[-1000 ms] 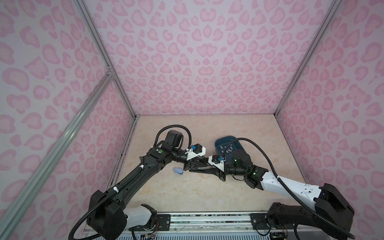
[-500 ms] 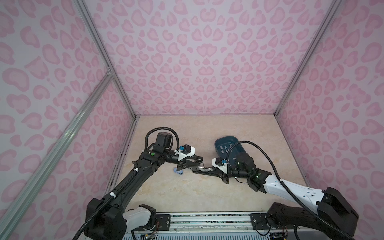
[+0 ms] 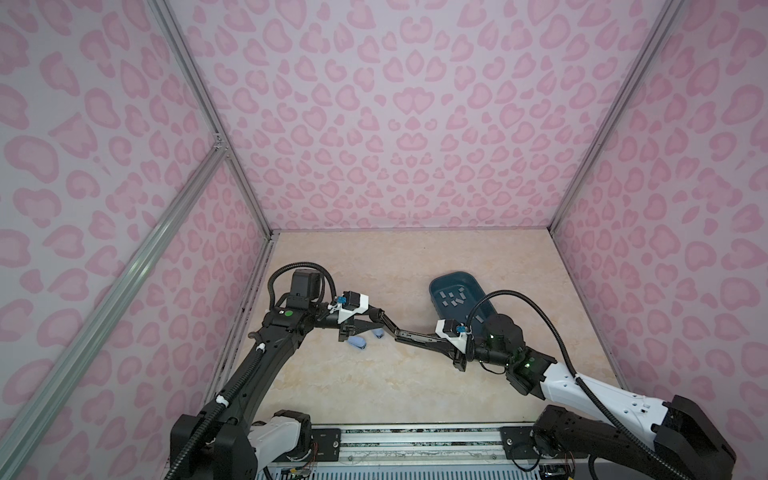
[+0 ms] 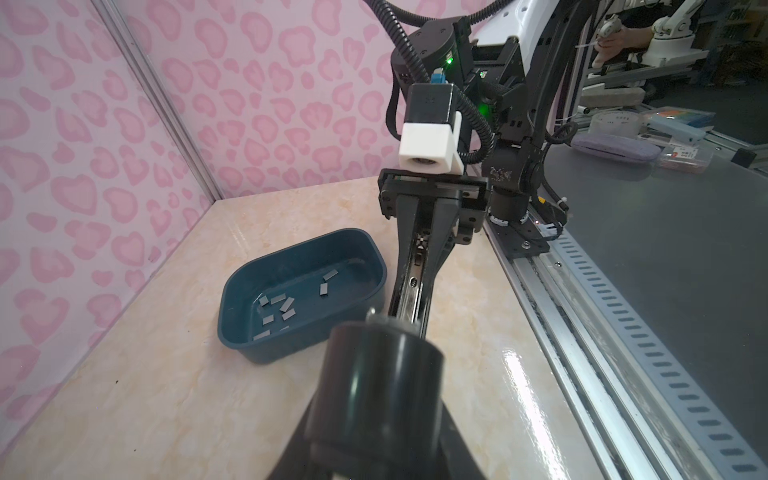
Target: Load the staples into the stapler
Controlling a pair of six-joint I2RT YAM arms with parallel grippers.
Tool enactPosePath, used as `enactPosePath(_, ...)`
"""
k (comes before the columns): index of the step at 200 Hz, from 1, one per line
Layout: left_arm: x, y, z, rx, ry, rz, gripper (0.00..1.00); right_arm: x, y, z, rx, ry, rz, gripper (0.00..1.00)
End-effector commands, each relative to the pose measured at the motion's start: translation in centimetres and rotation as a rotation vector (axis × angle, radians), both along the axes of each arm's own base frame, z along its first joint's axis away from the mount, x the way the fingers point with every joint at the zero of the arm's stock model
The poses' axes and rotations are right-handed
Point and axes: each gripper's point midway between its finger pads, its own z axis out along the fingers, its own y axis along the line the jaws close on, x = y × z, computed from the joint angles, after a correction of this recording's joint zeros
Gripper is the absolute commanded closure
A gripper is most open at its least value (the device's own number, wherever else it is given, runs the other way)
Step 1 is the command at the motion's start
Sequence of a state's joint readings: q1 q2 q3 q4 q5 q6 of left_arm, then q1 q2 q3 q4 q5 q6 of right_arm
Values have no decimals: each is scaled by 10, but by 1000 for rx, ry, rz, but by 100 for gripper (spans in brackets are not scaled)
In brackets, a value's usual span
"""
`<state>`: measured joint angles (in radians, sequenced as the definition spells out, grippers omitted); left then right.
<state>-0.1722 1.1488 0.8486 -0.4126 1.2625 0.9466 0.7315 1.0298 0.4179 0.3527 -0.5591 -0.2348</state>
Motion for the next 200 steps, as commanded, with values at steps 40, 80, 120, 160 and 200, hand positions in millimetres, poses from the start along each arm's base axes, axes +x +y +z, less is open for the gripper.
enactPosePath(40,31,11,-18,37,-31,64,96,-3,-6,33,145,-19,-40,100)
enactPosePath(80,51,15,-30,68,10,113,96,-1,-17,47,197,-43,-99,100)
enactPosePath(120,68,16,-41,92,57,135,96,-8,-21,60,249,-49,-95,100)
enactPosePath(160,73,16,-45,97,66,138,96,-12,-23,68,276,-50,-91,100)
enactPosePath(200,75,18,-31,84,23,202,87,14,-28,59,237,-5,-233,100)
